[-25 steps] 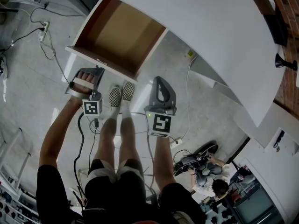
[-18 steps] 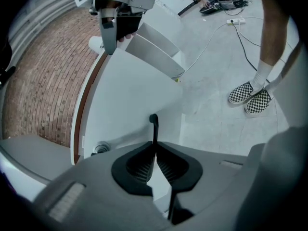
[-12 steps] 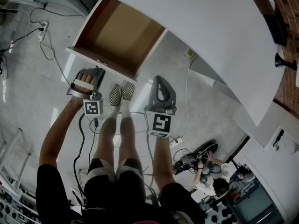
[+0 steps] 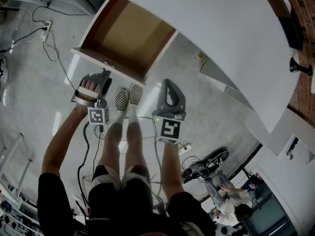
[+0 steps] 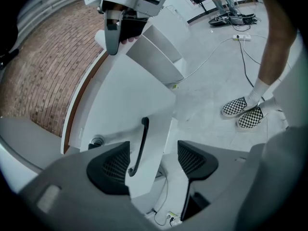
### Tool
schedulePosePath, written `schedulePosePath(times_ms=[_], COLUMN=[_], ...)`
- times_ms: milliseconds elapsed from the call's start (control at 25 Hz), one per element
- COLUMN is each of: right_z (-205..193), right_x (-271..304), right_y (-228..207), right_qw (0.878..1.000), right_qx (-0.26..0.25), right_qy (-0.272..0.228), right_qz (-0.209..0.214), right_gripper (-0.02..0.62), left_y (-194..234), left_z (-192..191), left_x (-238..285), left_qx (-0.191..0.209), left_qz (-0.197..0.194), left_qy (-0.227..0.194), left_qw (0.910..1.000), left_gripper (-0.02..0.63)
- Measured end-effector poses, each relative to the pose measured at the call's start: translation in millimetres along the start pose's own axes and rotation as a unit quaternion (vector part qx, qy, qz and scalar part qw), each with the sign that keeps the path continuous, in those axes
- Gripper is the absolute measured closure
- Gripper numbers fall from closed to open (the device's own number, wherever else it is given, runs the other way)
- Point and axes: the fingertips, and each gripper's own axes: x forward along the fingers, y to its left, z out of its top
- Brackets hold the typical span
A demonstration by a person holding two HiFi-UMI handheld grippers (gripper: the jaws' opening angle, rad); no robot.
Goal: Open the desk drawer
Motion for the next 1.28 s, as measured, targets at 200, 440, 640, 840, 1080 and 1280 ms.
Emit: schedulePosePath(times_ms=[200,440,640,840,1080,1280], right_z=[7,19,37,71,114,154], right_x=[-1,-7,-15,-27,-50,-68], right_y=[0,7,5,-3,-13,-21], right_qw=[1.000,1.000,1.000,1.000,0.999,0.998], right_qx=[-0.003,-0.006,-0.010,-0.011,-0.011,-0.015], right_qy=[-0.004,-0.001,-0.007,-0.021,-0.038,-0.059], right_qz=[0.003,0.007,0.007,0.000,-0.009,-0.018], right_gripper=[0.591,0.591,0.591,0.591,0.591,0.591], left_y=[4,12,39,106,185,244], left_z=[1,5,12,18,23,29], left_x=[-11,-35,-53,-71,-99,-121], left_qx=[-0.020,-0.060,-0.099,-0.130,-0.209,-0.281], left_qz=[-0.009,-0.018,-0.016,0.033,0.082,0.115], left_qy=[0.001,0.007,0.012,0.009,0.013,0.003], left_qw=[0.9998,0.9980,0.9949,0.9910,0.9743,0.9526], left_gripper=[0.284,0.301,0.321,0.353,0.405,0.434])
